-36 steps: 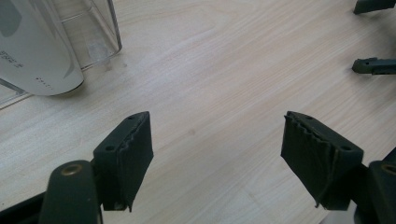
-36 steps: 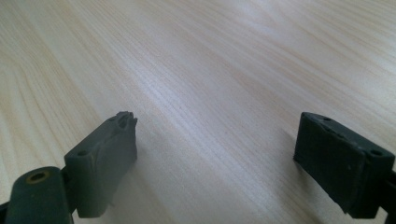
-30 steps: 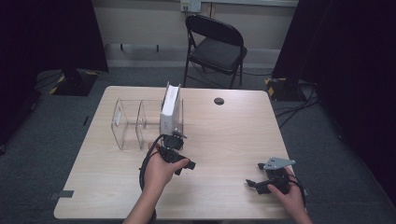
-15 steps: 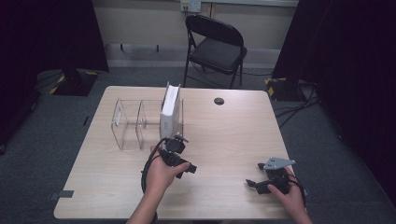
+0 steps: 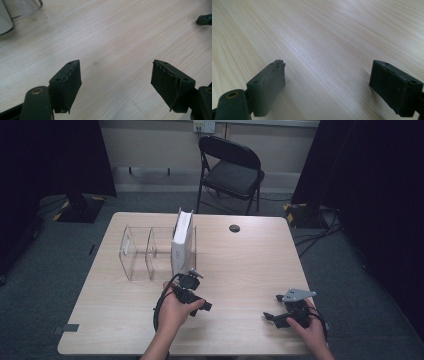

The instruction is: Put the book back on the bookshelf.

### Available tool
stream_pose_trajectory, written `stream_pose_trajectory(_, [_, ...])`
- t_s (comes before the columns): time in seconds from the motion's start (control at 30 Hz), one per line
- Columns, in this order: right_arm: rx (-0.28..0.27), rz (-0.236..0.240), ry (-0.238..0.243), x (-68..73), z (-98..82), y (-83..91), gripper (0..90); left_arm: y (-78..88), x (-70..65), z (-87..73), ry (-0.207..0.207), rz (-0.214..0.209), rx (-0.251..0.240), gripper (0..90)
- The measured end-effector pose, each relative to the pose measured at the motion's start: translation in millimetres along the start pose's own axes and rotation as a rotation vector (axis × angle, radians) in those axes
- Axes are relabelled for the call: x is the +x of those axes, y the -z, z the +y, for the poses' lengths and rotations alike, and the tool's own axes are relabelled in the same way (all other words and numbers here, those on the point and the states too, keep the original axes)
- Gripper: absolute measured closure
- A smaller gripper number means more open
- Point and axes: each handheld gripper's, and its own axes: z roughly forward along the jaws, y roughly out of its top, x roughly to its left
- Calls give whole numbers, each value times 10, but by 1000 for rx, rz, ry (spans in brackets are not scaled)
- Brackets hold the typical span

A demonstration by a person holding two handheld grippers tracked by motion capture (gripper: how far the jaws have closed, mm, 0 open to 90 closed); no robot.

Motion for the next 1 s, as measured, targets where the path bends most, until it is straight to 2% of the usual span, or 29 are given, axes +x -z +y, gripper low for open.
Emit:
stream_pose_trajectory(0.17, [0,0,0,0,0,0,119,-44,14,-42,5,2,-1,238])
stream_pose_trajectory(0.57, [0,0,-1,0,0,0,119,-124,52,-137,-24,30,11,214])
stream_pose_trajectory(0.67, [0,0,0,0,0,0,119,-148,59,-161,-11,38,5,210])
stream_pose_trajectory(0.83, [0,0,0,0,0,0,119,-190,77,-198,-39,57,18,192])
stream_pose_trajectory(1.0, [0,0,0,0,0,0,119,-239,79,-237,-46,73,26,190])
